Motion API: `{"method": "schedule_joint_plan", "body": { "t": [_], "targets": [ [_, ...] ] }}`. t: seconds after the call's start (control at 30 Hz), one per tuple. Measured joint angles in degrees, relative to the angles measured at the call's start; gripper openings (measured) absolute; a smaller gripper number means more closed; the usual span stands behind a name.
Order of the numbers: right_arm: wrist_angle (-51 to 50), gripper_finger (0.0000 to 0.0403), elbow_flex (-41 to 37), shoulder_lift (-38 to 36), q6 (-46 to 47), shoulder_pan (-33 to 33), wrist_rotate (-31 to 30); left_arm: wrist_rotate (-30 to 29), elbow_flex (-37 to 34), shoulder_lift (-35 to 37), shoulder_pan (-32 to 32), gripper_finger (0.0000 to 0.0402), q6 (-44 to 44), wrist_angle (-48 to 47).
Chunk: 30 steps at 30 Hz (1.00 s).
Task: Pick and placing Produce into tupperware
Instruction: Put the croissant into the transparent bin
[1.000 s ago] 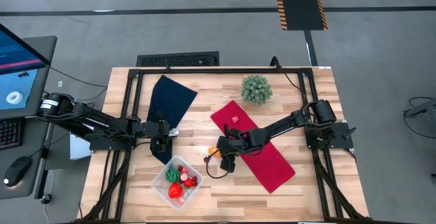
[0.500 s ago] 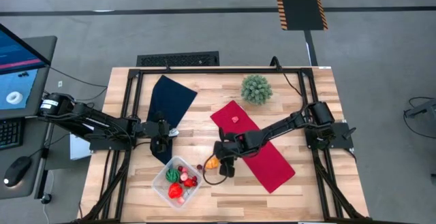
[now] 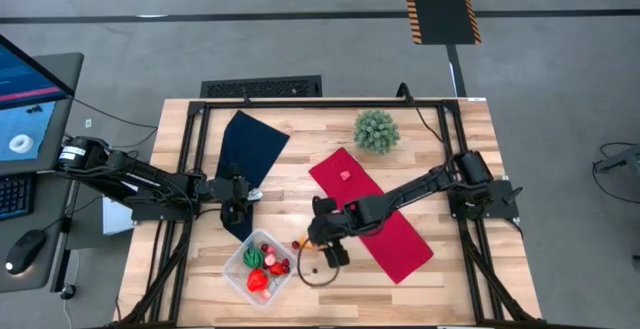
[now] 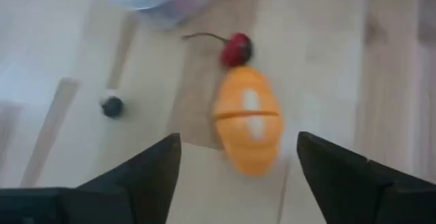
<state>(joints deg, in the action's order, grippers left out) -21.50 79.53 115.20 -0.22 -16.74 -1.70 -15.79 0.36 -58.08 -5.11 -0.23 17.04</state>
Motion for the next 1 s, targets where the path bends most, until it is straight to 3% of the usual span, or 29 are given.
{"method": "schedule_joint_plan", "body": {
  "t": [0.2, 0.5, 1.0],
  "targets": [
    [3.55, 0.0334, -0.01, 0.33, -9.15, -0.09, -0.12, 0.00, 0.00, 0.00, 0.00, 0.0180, 0.00, 0.00],
    [4.76, 0.0322, -0.02, 0.35, -4.80, 1.34, -0.09, 0.00, 0.01, 0.00, 0.00, 0.0180, 0.00, 0.00],
    [7.49, 0.0321, -1.14, 0.42, -5.60, 1.08, -0.03, 0.02, 0.00, 0.00, -0.01, 0.0180, 0.00, 0.00]
  ]
}}
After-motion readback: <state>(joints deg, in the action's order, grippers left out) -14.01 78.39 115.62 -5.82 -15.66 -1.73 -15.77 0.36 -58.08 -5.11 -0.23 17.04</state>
